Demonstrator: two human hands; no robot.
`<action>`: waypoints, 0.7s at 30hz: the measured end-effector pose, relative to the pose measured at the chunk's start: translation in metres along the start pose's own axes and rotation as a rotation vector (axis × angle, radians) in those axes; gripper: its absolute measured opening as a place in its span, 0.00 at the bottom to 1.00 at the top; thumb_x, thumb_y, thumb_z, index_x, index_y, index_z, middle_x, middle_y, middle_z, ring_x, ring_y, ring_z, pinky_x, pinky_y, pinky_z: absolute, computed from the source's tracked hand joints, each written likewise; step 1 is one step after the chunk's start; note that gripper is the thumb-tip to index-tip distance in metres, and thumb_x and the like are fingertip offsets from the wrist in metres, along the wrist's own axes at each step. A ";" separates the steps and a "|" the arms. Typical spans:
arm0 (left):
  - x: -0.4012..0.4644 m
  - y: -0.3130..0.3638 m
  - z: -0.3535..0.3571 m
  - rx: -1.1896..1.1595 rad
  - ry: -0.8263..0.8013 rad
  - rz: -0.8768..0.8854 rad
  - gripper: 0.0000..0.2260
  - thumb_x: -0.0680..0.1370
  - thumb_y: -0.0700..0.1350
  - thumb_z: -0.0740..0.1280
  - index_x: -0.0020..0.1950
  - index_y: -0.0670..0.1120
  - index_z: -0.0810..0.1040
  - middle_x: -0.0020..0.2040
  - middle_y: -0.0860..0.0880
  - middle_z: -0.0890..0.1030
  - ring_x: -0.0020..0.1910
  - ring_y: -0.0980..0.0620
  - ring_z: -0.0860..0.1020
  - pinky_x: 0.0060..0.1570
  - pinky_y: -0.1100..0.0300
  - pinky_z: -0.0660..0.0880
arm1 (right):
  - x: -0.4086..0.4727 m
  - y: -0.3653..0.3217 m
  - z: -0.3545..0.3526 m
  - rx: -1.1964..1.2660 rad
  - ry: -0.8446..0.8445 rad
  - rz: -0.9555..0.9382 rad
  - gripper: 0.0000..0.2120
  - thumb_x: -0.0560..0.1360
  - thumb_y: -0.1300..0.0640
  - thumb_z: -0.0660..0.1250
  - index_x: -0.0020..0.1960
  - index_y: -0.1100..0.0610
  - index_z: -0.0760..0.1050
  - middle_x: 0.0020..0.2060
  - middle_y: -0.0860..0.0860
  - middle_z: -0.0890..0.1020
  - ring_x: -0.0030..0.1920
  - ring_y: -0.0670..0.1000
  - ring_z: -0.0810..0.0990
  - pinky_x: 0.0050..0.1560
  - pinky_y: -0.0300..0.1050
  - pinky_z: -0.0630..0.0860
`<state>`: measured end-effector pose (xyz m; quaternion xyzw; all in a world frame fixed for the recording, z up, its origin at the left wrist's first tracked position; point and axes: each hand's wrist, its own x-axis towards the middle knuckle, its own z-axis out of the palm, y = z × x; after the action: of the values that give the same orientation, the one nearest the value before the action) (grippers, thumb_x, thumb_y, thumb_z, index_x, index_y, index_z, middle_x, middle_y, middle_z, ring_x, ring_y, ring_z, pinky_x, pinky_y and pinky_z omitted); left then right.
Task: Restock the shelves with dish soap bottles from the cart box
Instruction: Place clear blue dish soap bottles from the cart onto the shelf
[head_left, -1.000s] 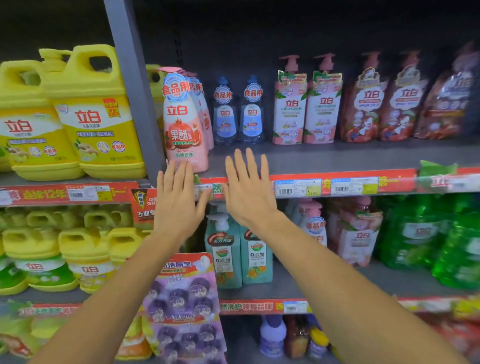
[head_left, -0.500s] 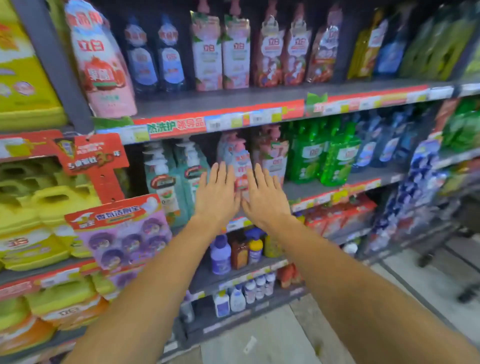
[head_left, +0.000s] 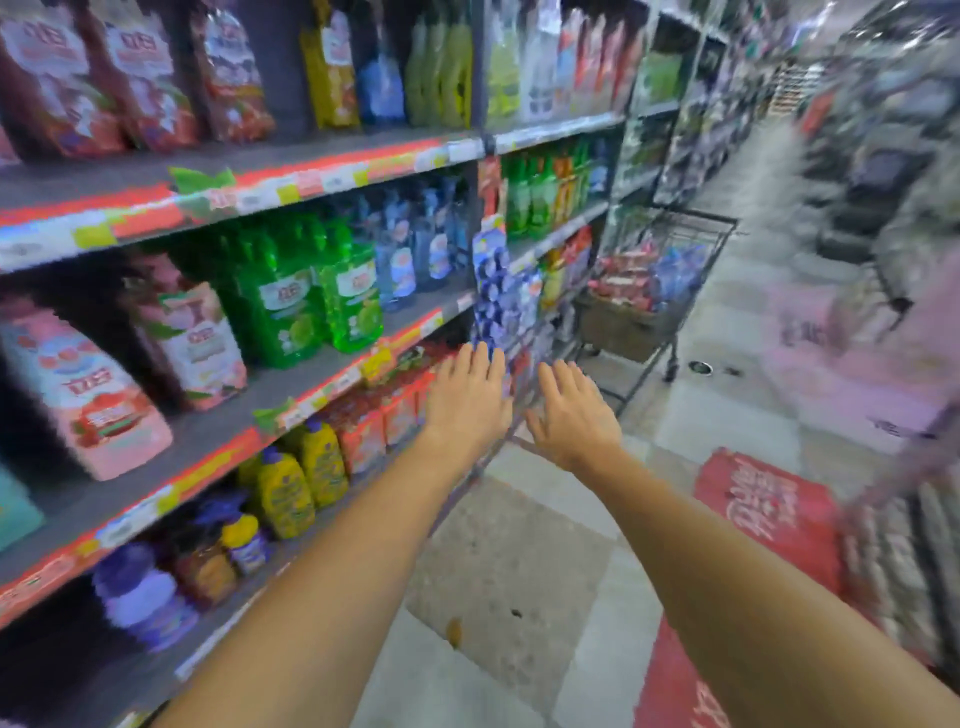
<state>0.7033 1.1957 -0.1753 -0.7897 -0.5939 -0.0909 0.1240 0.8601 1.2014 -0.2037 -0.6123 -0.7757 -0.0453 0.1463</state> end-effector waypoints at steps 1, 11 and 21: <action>0.018 0.020 0.001 0.002 -0.001 0.041 0.29 0.82 0.53 0.57 0.79 0.39 0.56 0.77 0.39 0.61 0.77 0.41 0.58 0.73 0.47 0.58 | 0.002 0.024 -0.002 -0.003 0.011 0.036 0.30 0.78 0.49 0.60 0.72 0.68 0.68 0.66 0.67 0.74 0.68 0.68 0.72 0.67 0.62 0.71; 0.197 0.190 0.047 -0.018 -0.028 0.268 0.29 0.82 0.54 0.57 0.79 0.41 0.55 0.77 0.43 0.62 0.76 0.44 0.59 0.74 0.48 0.58 | 0.051 0.254 -0.002 -0.073 0.011 0.231 0.30 0.81 0.46 0.59 0.77 0.62 0.59 0.74 0.59 0.65 0.75 0.60 0.61 0.75 0.55 0.61; 0.348 0.284 0.105 -0.042 -0.069 0.279 0.29 0.82 0.54 0.58 0.78 0.41 0.56 0.76 0.42 0.63 0.76 0.44 0.60 0.73 0.50 0.60 | 0.137 0.411 0.018 -0.079 -0.029 0.257 0.29 0.80 0.45 0.58 0.75 0.61 0.61 0.70 0.58 0.70 0.70 0.58 0.68 0.71 0.54 0.66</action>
<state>1.0724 1.4711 -0.1991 -0.8697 -0.4801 -0.0579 0.0984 1.2244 1.4356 -0.2270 -0.7124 -0.6906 -0.0476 0.1154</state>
